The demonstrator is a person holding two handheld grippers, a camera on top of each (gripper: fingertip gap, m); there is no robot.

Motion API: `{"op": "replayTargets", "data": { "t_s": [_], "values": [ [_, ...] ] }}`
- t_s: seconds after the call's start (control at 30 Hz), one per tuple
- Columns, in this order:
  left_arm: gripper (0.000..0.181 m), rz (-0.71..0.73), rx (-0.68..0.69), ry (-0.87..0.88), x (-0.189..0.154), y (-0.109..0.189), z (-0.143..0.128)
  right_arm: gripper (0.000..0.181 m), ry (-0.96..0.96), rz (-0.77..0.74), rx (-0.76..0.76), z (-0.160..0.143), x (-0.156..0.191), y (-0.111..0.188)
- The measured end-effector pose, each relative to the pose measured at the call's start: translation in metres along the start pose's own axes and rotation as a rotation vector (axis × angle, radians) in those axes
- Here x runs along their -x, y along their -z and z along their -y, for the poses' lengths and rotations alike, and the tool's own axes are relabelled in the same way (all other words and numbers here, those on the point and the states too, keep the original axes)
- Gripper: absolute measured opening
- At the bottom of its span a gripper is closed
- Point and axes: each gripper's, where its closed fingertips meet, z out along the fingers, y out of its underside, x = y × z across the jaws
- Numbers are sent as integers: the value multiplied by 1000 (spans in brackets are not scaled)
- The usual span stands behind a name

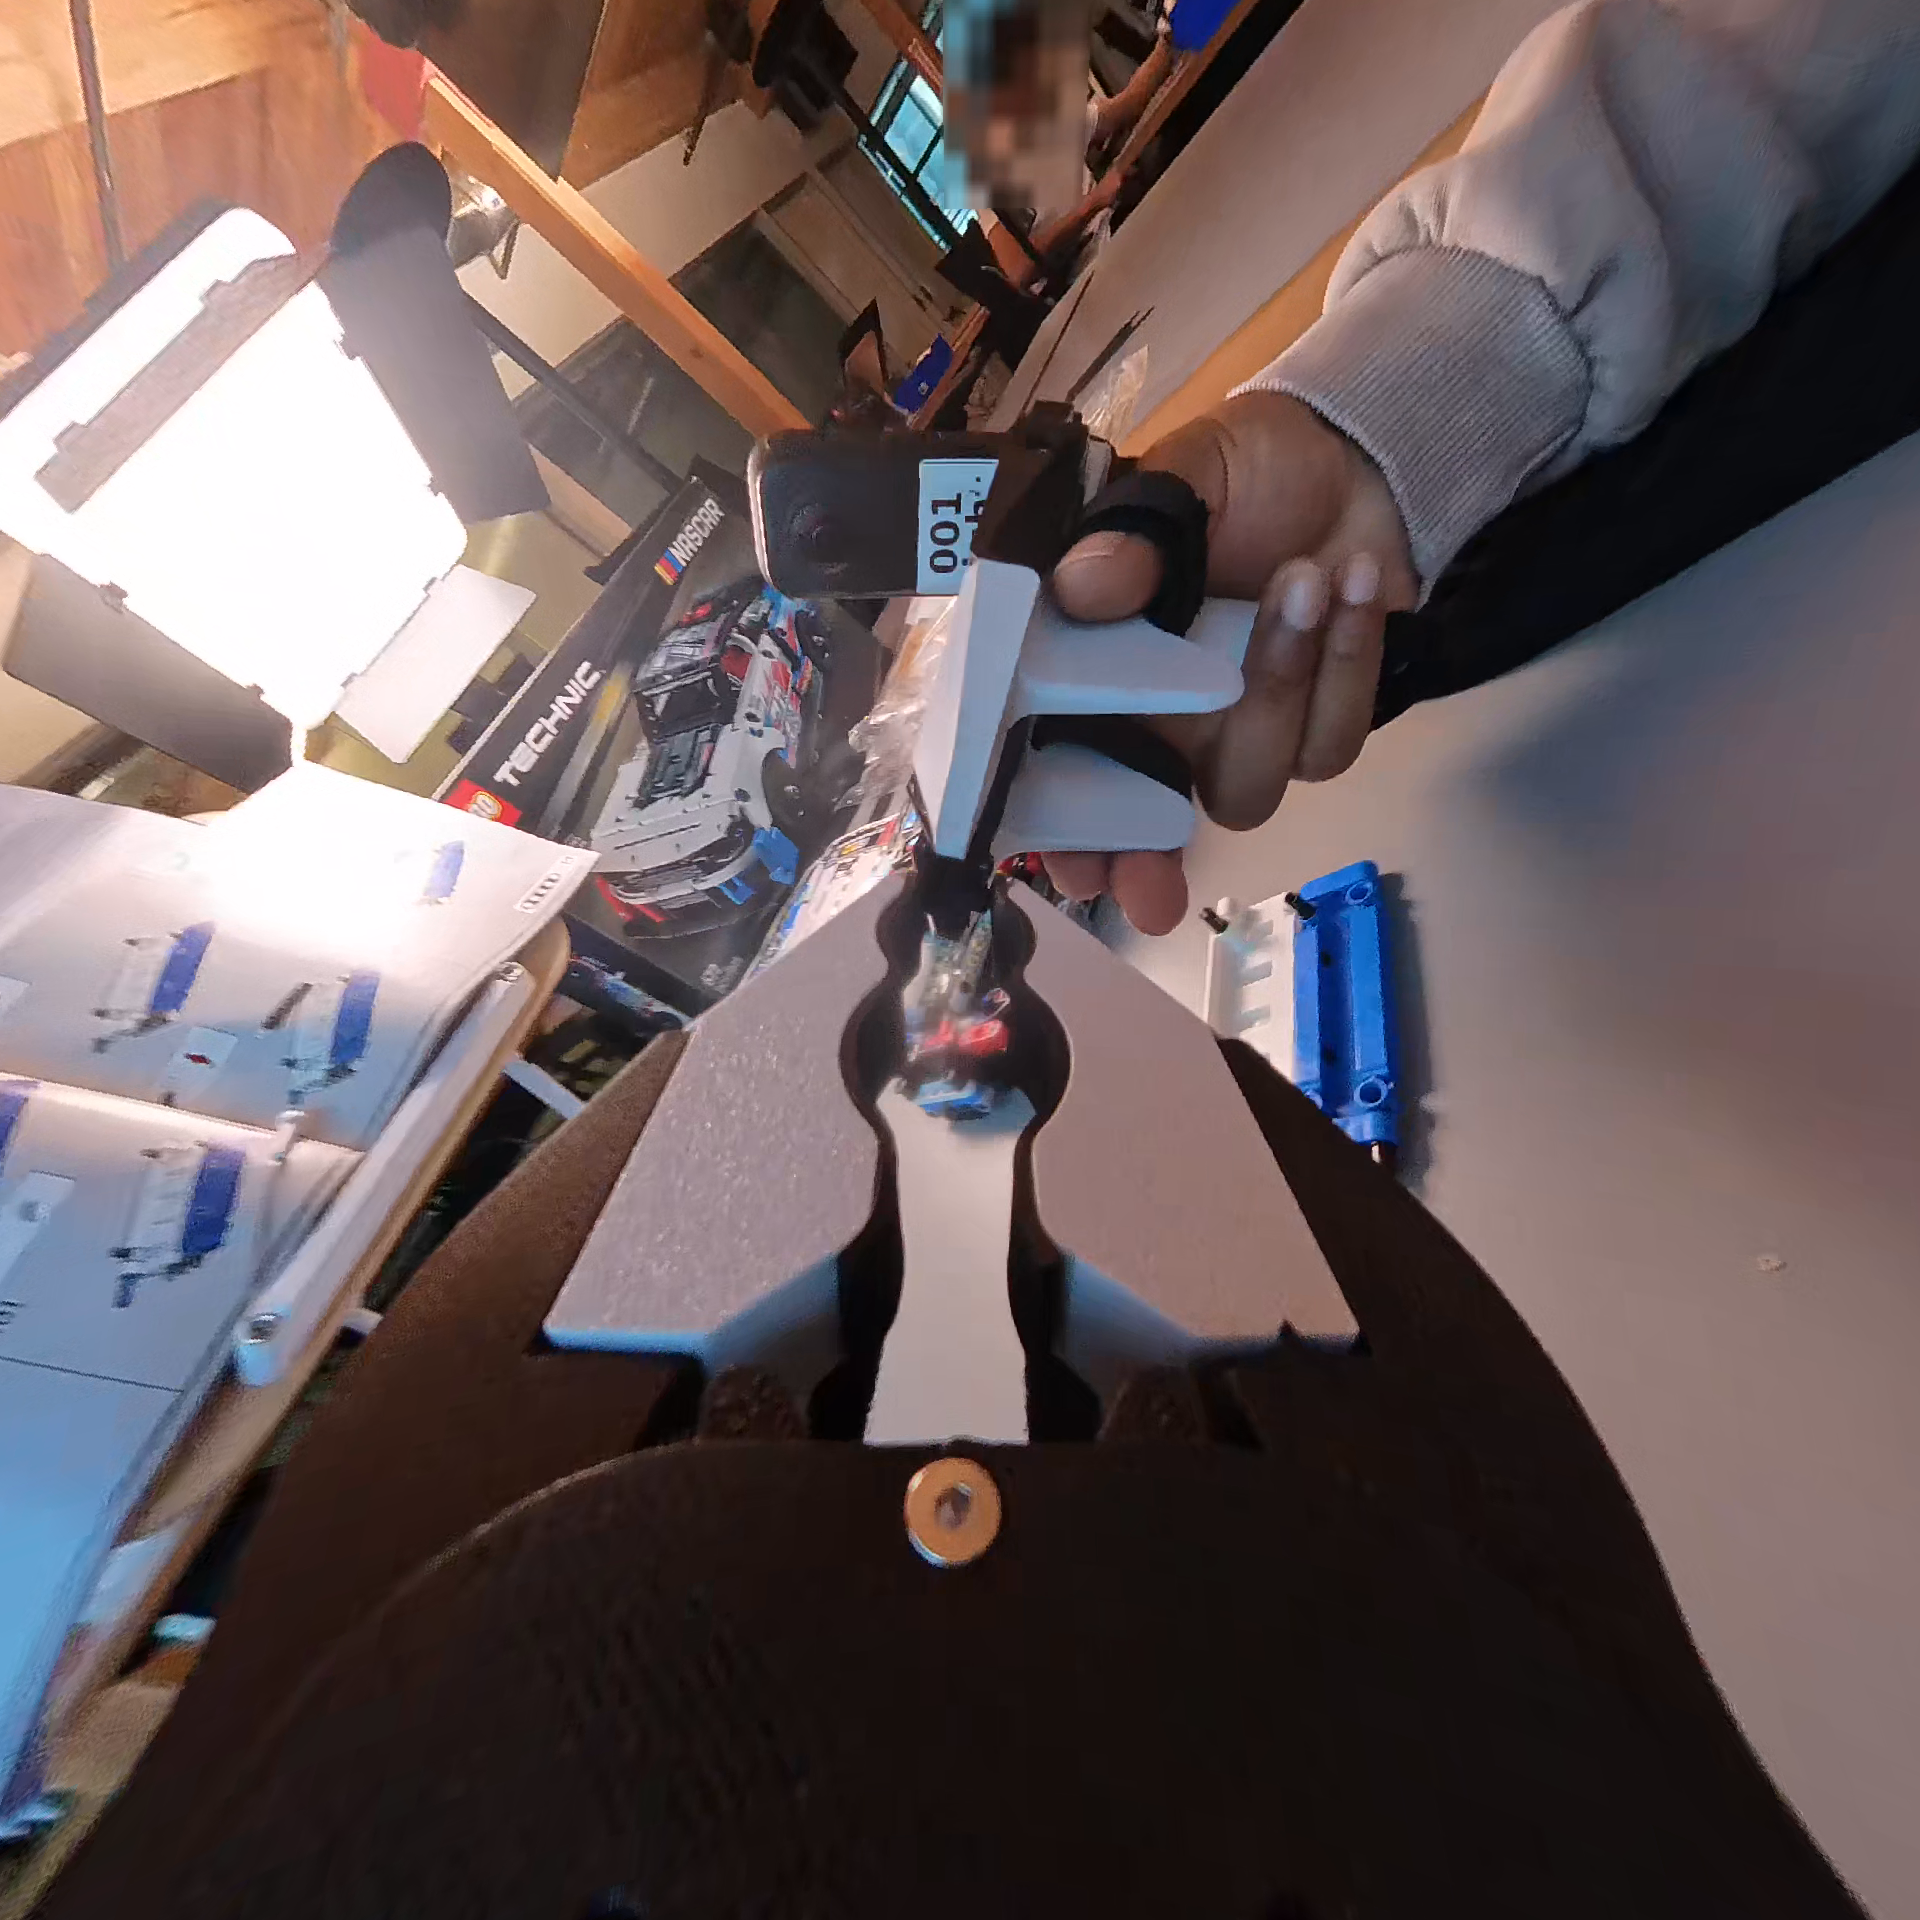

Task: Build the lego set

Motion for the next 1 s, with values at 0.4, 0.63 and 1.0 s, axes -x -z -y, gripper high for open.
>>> {"op": "replayTargets", "data": {
  "t_s": [0.4, 0.63, 1.0],
  "values": [
    [33, -443, -241, 1123, 4, 7, 12, 14, 1023, -322, 67, 3, 6, 1],
    [21, -531, -234, 1249, -6, 4, 14, 14, 1117, -350, 101, -1, 5, 0],
    [10, -591, -198, 1503, -7, -1, 1, 14, 1224, -424, 180, -7, -6, 1]
  ]
}}
